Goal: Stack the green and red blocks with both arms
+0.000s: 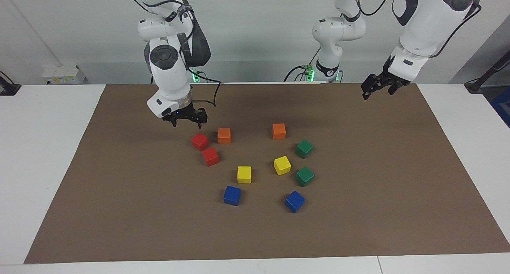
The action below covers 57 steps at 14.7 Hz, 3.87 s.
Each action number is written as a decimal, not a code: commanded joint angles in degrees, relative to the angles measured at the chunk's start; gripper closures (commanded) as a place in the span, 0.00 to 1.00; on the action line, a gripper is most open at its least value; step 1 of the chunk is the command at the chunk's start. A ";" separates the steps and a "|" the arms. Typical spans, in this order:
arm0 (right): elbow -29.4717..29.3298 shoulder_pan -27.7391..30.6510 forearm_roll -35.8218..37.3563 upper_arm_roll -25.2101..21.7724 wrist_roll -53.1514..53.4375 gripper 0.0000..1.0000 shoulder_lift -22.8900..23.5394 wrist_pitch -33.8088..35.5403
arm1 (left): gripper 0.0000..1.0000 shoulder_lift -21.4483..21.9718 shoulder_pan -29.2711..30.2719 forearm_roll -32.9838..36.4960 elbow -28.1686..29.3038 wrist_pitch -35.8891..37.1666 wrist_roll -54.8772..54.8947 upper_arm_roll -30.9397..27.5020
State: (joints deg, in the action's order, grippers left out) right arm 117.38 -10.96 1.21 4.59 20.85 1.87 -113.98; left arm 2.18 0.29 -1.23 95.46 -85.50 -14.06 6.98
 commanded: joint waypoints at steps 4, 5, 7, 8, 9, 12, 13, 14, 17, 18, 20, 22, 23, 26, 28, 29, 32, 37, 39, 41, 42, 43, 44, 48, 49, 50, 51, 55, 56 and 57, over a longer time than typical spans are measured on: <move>3.91 -1.52 -0.77 -0.02 2.09 0.00 -0.46 -4.58 | 0.00 -0.69 0.50 2.90 -2.30 4.12 -0.09 -0.39; 4.26 -1.52 -0.69 -0.11 2.18 0.00 -0.46 -4.67 | 0.00 -0.69 0.41 2.81 -2.12 4.11 0.09 -0.39; 4.79 -1.52 -0.69 -0.02 2.09 0.00 -0.55 -4.76 | 0.00 0.01 0.32 2.72 -1.42 2.81 -0.17 -0.13; 5.05 -1.52 -0.69 -0.02 2.01 0.00 -0.55 -4.85 | 0.00 0.02 0.15 2.63 -1.42 0.62 -2.00 0.14; 5.75 -1.52 -0.77 -0.02 2.00 0.00 -0.55 -5.98 | 0.00 -0.68 0.32 2.55 -1.42 0.25 -6.98 0.31; 8.12 -1.52 -0.69 -0.11 2.00 0.00 0.15 -10.46 | 0.00 -2.18 -0.11 -1.14 1.91 -5.96 -10.19 0.75; 8.30 -1.52 -0.69 -0.02 2.09 0.00 0.50 -11.26 | 0.00 -2.96 -2.47 -1.32 2.71 -9.30 -11.85 0.75; 8.65 -1.61 -0.69 -0.02 2.09 0.00 0.86 -11.96 | 0.00 -5.06 -5.10 -1.32 2.71 -11.42 -15.52 0.67; 9.18 -2.14 -0.77 -0.02 2.00 0.00 1.91 -13.99 | 0.00 -9.98 -8.37 -1.23 2.72 -16.53 -22.05 0.58; 9.18 -2.14 -0.77 -0.11 2.00 0.00 2.09 -14.25 | 0.00 -12.09 -9.77 -0.62 1.93 -17.85 -25.89 0.58; 9.18 -2.14 -0.69 -0.02 2.01 0.00 2.61 -14.43 | 0.00 -15.96 -12.23 1.04 1.57 -22.41 -30.31 0.58; 9.53 -2.14 -0.77 -0.11 1.74 0.00 3.06 -16.44 | 0.00 -17.73 -12.68 1.05 1.57 -24.70 -30.59 0.58; 9.97 -2.14 -0.69 -0.11 1.65 0.00 3.32 -17.32 | 0.00 -18.26 -12.60 1.05 1.40 -25.06 -30.59 0.58; 10.15 -2.05 -0.77 -0.11 1.48 0.00 4.11 -18.30 | 0.00 -22.56 -14.25 2.01 -0.45 -25.06 -31.11 0.58; 10.15 -1.70 -0.77 -0.11 1.30 0.00 4.37 -18.47 | 0.00 -24.67 -15.94 3.07 -0.27 -25.94 -34.26 0.40; 10.15 -1.61 -0.69 -0.11 1.21 0.00 4.46 -18.47 | 0.00 -24.77 -16.02 3.33 0.34 -26.55 -34.63 0.49; 10.15 -1.26 -0.69 -0.11 0.69 0.00 4.46 -18.47 | 0.00 -24.77 -15.94 3.25 1.39 -27.26 -34.80 0.58; 9.89 1.28 -0.77 -0.11 2.62 0.00 4.73 -18.47 | 0.00 -24.07 -16.20 2.98 4.99 -30.32 -41.46 0.67; 9.89 2.43 -0.77 -0.11 2.88 0.00 4.90 -18.47 | 0.00 -23.71 -16.55 2.98 6.40 -30.87 -41.49 0.75; 9.89 2.52 -0.77 -0.11 5.07 0.00 4.99 -18.47 | 0.00 -23.19 -16.55 2.98 7.54 -31.13 -41.05 0.75; 9.80 2.52 -0.69 -0.11 6.39 0.00 4.99 -18.47 | 0.00 -23.01 -16.64 3.07 7.90 -31.30 -41.04 0.75; 9.71 2.35 -0.69 -0.11 7.53 0.00 4.99 -18.47 | 0.00 -22.75 -16.73 2.99 8.42 -31.48 -40.96 0.75; 9.62 2.26 -0.69 -0.11 7.37 0.00 4.99 -18.47 | 0.00 -22.66 -16.99 2.98 8.78 -31.83 -40.87 0.75; 8.66 1.47 -0.69 -0.11 7.17 0.00 5.43 -18.30 | 0.00 -22.40 -17.34 2.98 10.27 -33.32 -40.96 0.75; 8.31 1.47 -0.69 -0.11 9.02 0.00 5.60 -18.47 | 0.00 -22.31 -17.34 2.98 10.97 -33.85 -40.96 0.75; 7.78 1.64 -0.69 -0.11 9.38 0.00 5.95 -18.30 | 0.00 -22.22 -17.34 2.98 11.41 -34.29 -40.96 0.75; 7.69 1.82 -0.69 -0.11 9.82 0.00 5.96 -18.12 | 0.00 -22.04 -17.34 2.98 11.50 -34.47 -40.87 0.75; 7.08 2.08 -0.69 -0.11 13.33 0.00 6.22 -17.77 | 0.00 -22.04 -17.34 2.98 11.50 -34.56 -40.96 0.75; 6.99 2.08 -0.77 -0.11 13.69 0.00 6.22 -17.60 | 0.01 -22.04 -17.34 2.98 11.59 -34.65 -41.04 0.75; 6.98 2.08 -0.69 -0.11 13.78 0.00 6.22 -17.42 | 0.09 -22.04 -17.34 2.98 11.68 -34.73 -41.13 0.75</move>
State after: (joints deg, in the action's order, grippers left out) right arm 125.54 -9.38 1.17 4.10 33.39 7.07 -131.31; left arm -22.06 -16.30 1.02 104.27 -118.52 -53.97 8.32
